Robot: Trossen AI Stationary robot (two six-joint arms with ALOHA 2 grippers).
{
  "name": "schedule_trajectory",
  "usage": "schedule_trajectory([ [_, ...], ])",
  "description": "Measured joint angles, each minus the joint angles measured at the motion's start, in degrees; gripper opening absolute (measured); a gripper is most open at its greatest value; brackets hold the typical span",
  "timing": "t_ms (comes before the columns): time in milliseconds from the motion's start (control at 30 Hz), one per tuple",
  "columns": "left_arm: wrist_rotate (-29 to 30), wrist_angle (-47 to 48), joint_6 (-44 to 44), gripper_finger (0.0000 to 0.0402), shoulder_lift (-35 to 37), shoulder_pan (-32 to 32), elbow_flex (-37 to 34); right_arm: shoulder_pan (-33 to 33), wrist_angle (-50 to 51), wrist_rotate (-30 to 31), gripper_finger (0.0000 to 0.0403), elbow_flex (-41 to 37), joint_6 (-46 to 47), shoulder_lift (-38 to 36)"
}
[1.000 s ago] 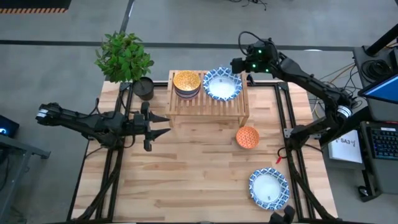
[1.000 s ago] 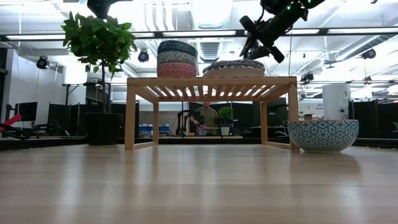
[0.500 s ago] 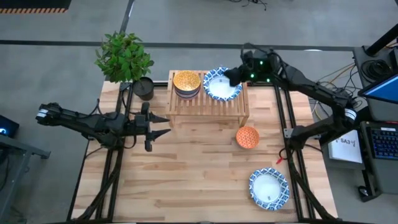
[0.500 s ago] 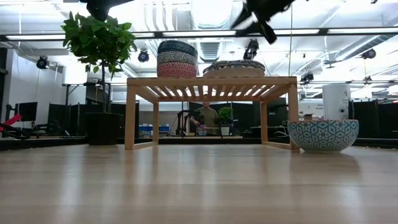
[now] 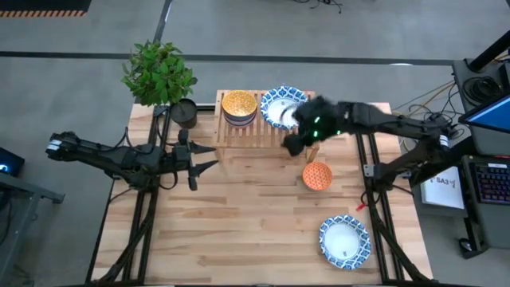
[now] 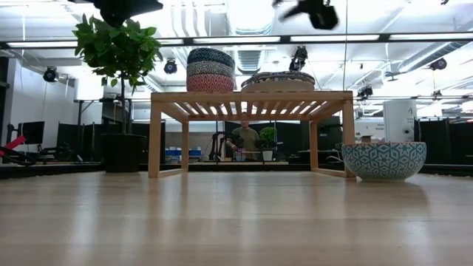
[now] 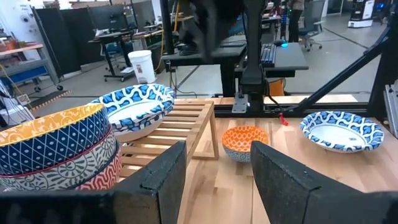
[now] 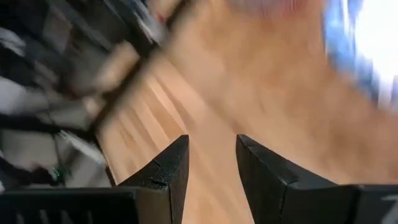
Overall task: Place and stack bowls onto a shelf
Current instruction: Stack the orange bowl on top of the yellow bowl on the shelf
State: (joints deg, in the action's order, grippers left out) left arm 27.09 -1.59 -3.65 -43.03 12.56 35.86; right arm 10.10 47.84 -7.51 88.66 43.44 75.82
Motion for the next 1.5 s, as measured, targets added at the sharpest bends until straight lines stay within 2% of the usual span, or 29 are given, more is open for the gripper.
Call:
schedule_trajectory([
  [267, 0.0, 0.2, -0.1, 0.0162, 0.0, 0.0, 0.0, -8.7, 30.7, -0.1, 0.0121, -0.1, 14.3, 6.9],
  [400, 0.0, 0.5, -0.1, 0.0162, 0.0, 0.0, 0.0, -11.6, 39.4, 2.5, 0.0121, -0.7, 17.0, 11.6],
  [733, 0.0, 1.4, -0.1, 0.0162, 0.0, 0.0, 0.0, -13.6, 36.6, 3.1, 0.0130, -0.8, 6.4, 22.2],
  [1067, 0.0, 1.5, -0.1, 0.0162, 0.0, 0.0, 0.0, -13.8, 34.3, 6.2, 0.0157, -0.8, 4.0, 29.1],
  [1333, 0.0, 1.7, -0.1, 0.0162, 0.0, 0.0, 0.0, -13.8, 33.7, 11.9, 0.0147, -1.0, 3.4, 34.5],
  [1500, 0.0, 1.8, -0.1, 0.0162, 0.0, 0.0, 0.0, -13.9, 33.8, 12.2, 0.0130, -1.0, 3.4, 38.4],
])
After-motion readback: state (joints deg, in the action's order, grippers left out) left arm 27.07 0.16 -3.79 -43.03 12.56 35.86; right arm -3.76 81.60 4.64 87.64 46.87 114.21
